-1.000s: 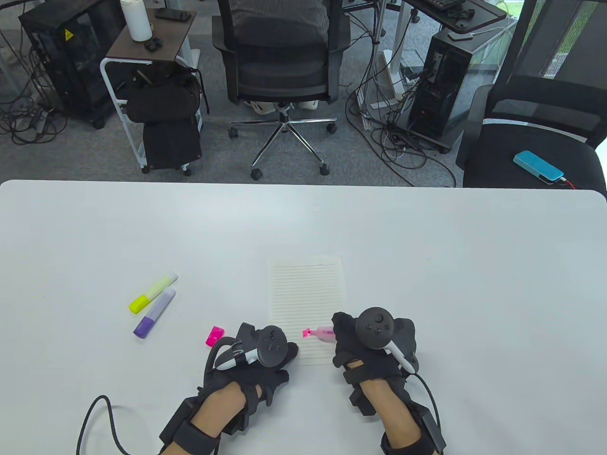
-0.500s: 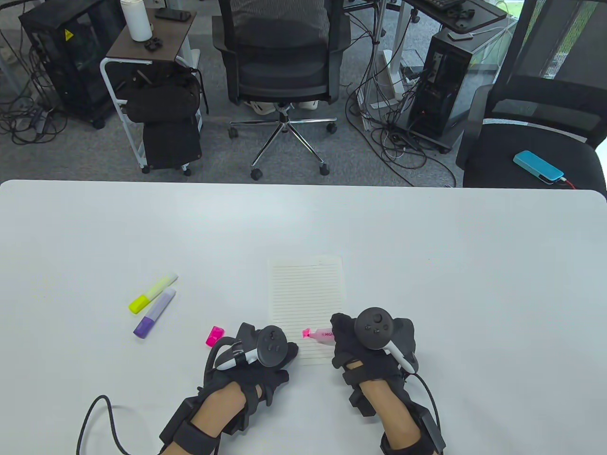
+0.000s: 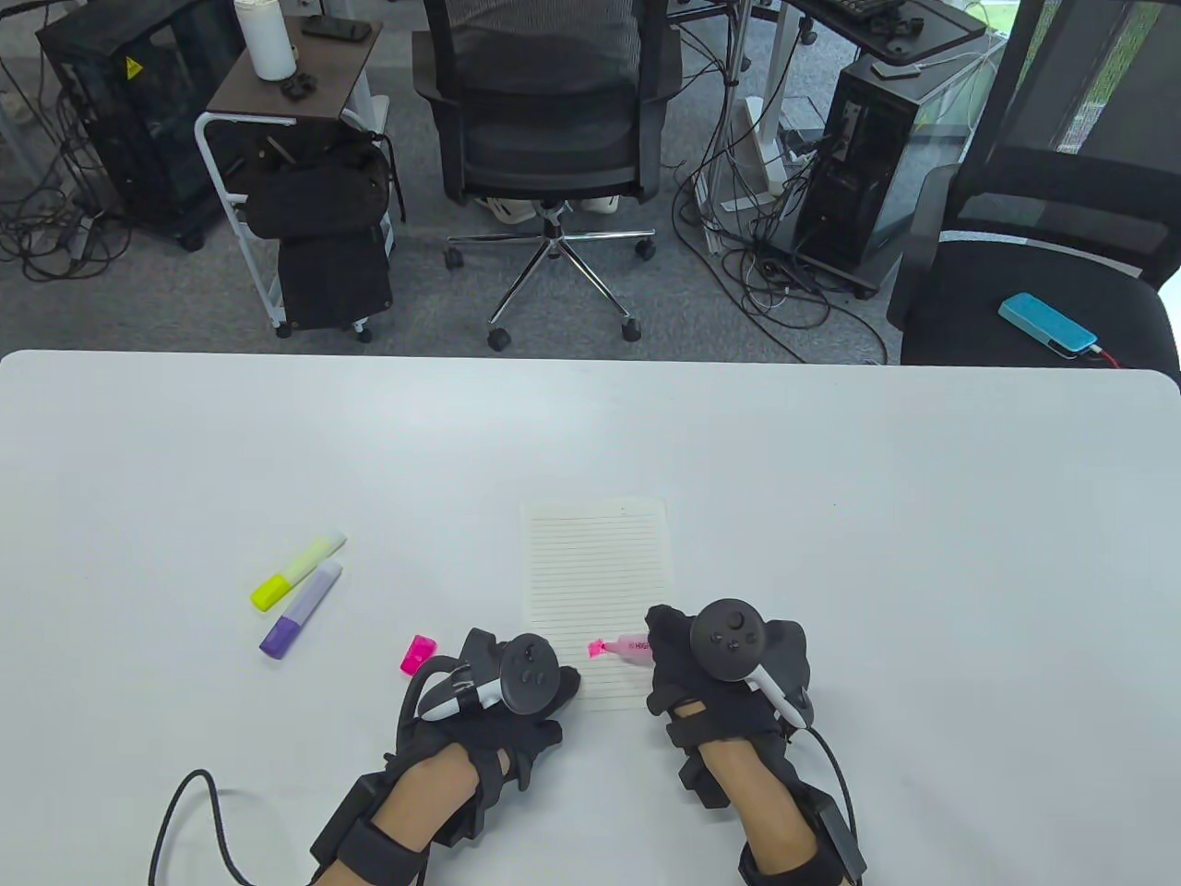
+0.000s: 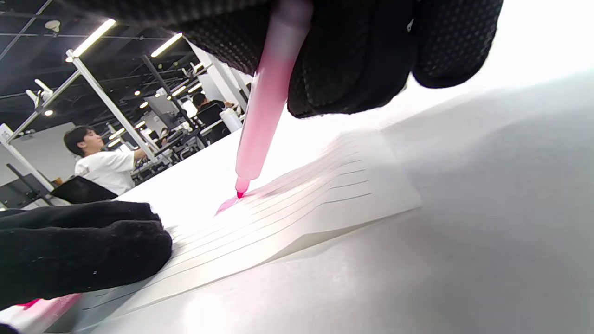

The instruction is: Apply highlighter ink on paper

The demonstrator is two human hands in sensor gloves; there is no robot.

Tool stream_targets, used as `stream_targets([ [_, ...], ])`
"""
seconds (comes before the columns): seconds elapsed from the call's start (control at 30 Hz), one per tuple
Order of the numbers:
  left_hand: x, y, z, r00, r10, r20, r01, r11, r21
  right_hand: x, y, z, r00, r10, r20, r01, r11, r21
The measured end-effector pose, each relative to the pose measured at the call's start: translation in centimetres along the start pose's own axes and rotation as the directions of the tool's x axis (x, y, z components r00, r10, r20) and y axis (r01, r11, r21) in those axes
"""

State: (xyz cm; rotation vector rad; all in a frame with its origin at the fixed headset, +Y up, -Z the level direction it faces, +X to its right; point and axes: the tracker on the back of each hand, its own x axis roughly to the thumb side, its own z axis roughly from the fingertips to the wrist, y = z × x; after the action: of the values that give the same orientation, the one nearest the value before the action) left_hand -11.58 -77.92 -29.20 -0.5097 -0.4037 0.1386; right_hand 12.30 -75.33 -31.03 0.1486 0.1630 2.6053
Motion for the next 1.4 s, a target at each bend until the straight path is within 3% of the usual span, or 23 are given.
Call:
stream_targets([
  [1.4, -0.02, -0.02, -0.03, 1.0, -0.001, 0.001, 0.001, 1.0, -0.001, 0.45, 0.27, 0.23, 1.0, 0.009, 0.029, -0.01, 1.0, 0.022],
])
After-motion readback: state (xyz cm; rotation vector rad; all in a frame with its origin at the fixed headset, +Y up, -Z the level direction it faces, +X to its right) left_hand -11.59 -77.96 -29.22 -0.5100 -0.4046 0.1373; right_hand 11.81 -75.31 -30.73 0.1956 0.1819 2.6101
